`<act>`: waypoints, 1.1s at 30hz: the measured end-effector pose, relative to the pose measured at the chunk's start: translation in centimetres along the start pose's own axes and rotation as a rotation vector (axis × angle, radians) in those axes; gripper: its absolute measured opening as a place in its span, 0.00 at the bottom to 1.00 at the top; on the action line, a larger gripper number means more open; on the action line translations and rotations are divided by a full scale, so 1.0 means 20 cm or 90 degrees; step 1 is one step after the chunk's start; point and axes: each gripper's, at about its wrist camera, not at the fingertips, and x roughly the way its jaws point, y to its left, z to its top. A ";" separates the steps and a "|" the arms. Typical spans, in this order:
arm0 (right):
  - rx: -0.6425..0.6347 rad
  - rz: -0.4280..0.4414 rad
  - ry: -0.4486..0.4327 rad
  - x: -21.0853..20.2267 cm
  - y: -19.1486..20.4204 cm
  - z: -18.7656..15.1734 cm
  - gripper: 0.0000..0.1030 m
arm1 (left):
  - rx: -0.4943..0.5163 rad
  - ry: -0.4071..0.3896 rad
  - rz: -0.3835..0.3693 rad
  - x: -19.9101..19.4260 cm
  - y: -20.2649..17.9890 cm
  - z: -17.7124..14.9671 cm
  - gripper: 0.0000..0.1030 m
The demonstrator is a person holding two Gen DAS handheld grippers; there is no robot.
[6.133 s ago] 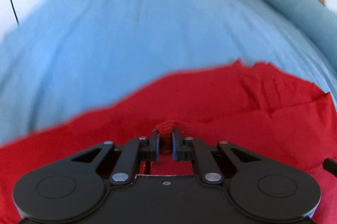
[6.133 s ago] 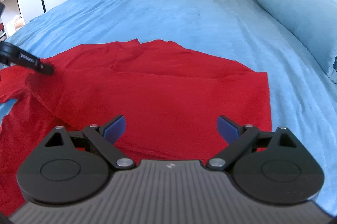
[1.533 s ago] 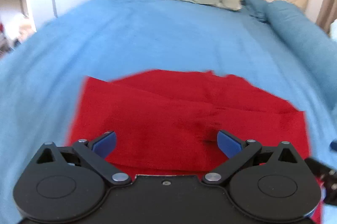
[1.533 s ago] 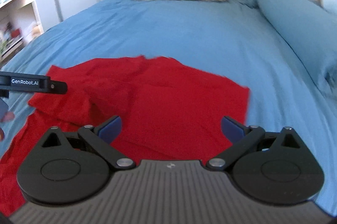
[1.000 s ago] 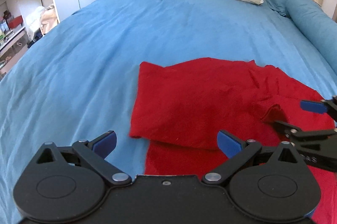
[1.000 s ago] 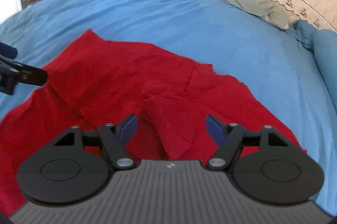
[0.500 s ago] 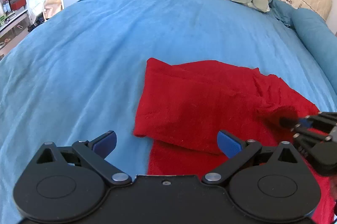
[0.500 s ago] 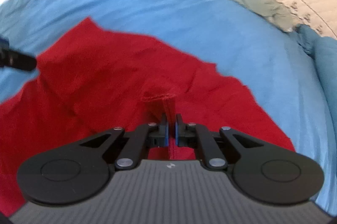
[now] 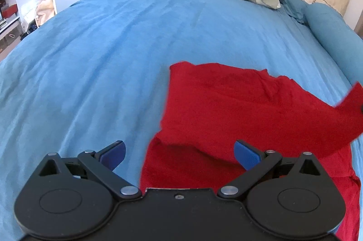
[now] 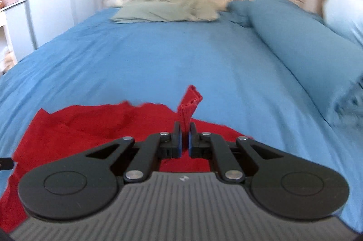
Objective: Fold small clothes
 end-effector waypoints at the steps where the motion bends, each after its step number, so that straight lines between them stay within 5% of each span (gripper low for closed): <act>1: 0.011 -0.012 0.009 0.01 -0.04 -0.02 0.20 | 0.002 0.002 -0.001 0.01 -0.01 0.00 1.00; 15: 0.115 -0.043 0.121 0.18 -0.31 -0.29 0.23 | 0.040 0.010 -0.011 0.08 -0.13 0.01 1.00; 17: 0.116 -0.054 0.139 0.19 -0.31 -0.32 0.36 | 0.047 0.009 -0.019 0.10 -0.15 0.03 1.00; 19: 0.118 -0.082 0.145 0.17 -0.32 -0.33 0.74 | 0.062 0.006 -0.028 0.11 -0.19 0.05 1.00; 22: 0.095 -0.082 0.080 0.08 -0.28 -0.32 0.91 | 0.092 -0.001 -0.042 0.13 -0.25 0.09 1.00; 27: 0.021 0.003 0.085 0.11 -0.16 -0.35 0.94 | 0.142 0.001 -0.060 0.21 -0.33 0.11 1.00; 33: 0.045 0.009 0.152 0.25 -0.18 -0.44 0.96 | 0.122 0.069 -0.047 0.43 -0.27 0.06 1.00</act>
